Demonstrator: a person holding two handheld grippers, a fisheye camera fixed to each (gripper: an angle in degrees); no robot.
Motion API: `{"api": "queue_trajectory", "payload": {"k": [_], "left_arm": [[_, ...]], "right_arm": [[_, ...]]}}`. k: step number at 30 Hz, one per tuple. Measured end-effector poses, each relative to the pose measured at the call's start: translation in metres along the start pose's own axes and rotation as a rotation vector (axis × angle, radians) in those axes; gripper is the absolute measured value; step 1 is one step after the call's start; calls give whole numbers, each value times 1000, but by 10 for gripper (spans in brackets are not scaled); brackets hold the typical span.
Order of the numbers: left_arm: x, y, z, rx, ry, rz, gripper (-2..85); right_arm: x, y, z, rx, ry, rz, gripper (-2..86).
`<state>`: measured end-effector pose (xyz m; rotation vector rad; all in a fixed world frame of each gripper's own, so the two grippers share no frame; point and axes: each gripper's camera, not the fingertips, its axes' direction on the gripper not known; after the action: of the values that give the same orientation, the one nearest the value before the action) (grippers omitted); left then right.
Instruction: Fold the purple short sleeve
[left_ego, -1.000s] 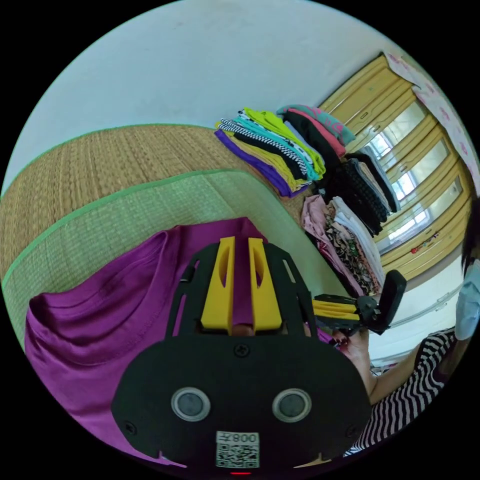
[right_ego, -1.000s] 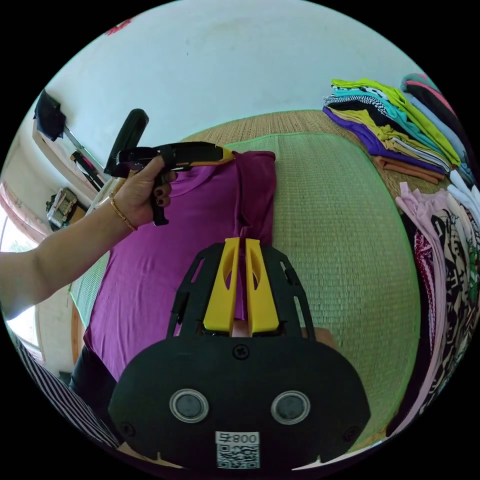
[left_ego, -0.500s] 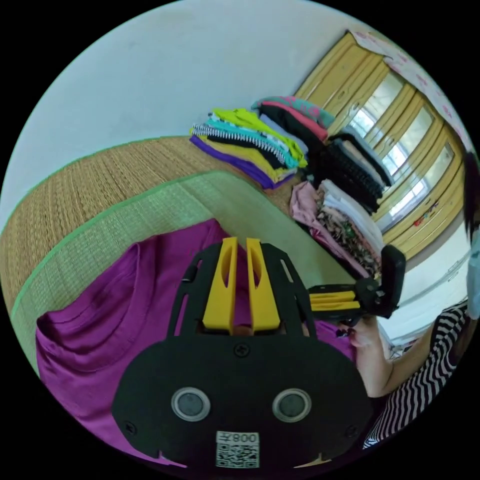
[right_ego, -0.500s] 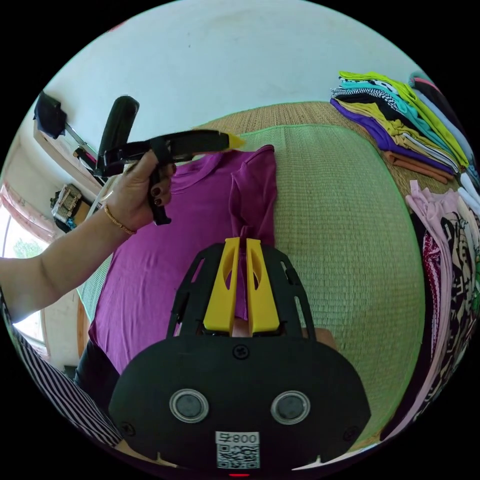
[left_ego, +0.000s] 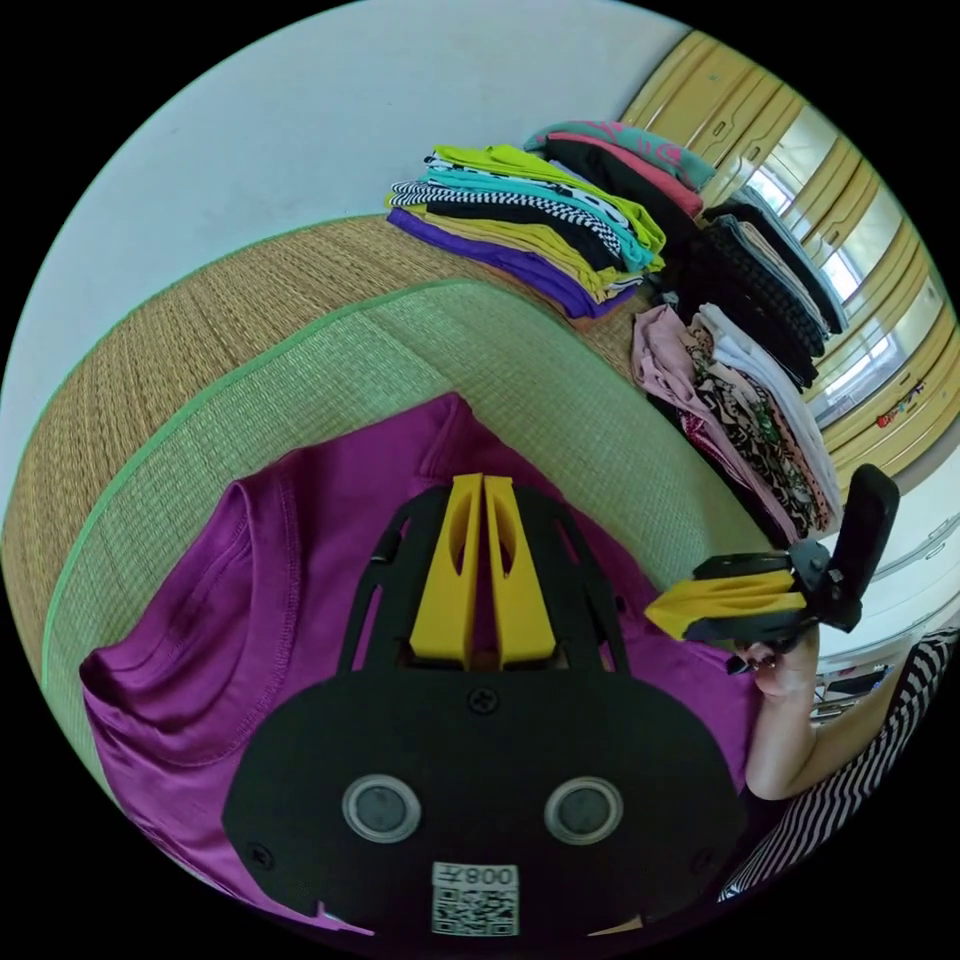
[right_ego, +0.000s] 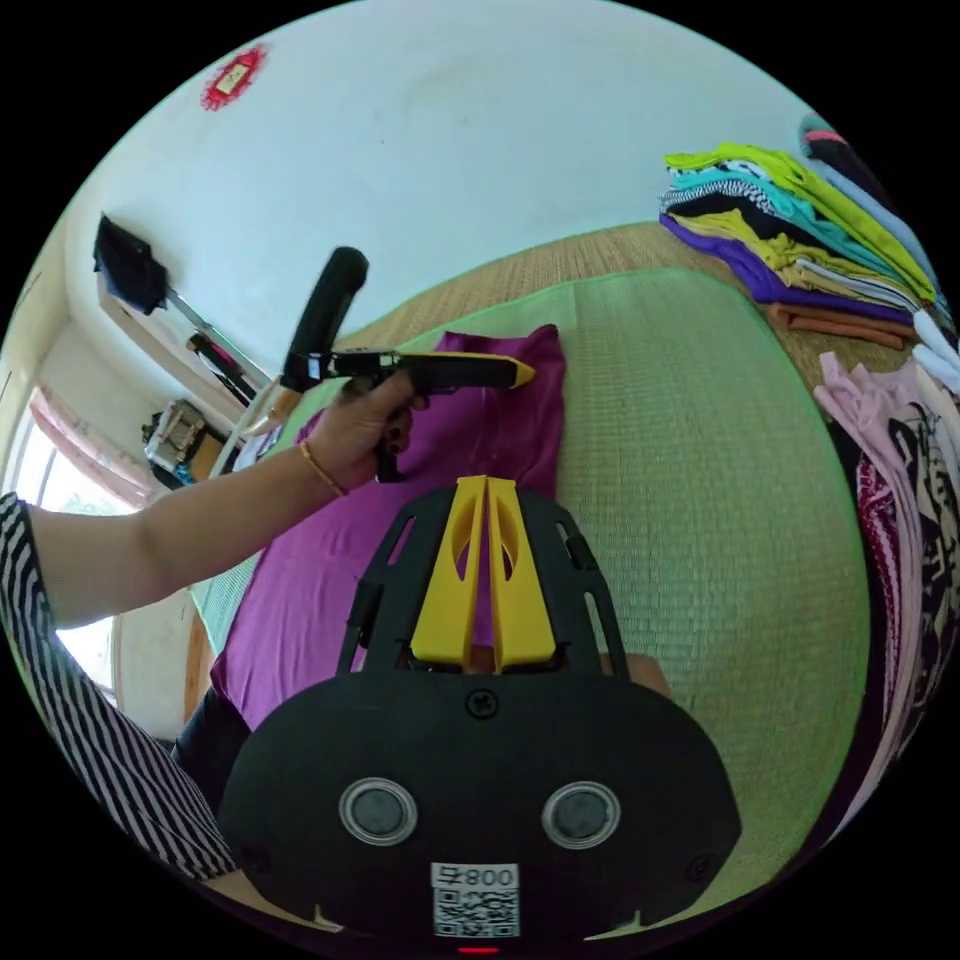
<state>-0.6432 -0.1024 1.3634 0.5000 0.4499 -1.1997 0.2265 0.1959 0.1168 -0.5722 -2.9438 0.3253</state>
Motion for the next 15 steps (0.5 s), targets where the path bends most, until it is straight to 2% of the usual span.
{"api": "queue_trajectory", "payload": {"k": [3, 7, 11, 15], "left_arm": [[-4, 7, -8, -3, -1, 1, 1], [-11, 18, -17, -15, 4, 20, 2], [-22, 34, -39, 30, 32, 4, 4], [-33, 63, -72, 92, 66, -10, 10]], "right_arm": [[5, -7, 26, -100, 15, 24, 0], [5, -12, 26, -72, 101, 31, 0], [11, -16, 30, -63, 79, 45, 0], [15, -17, 17, 50, 69, 66, 0]]}}
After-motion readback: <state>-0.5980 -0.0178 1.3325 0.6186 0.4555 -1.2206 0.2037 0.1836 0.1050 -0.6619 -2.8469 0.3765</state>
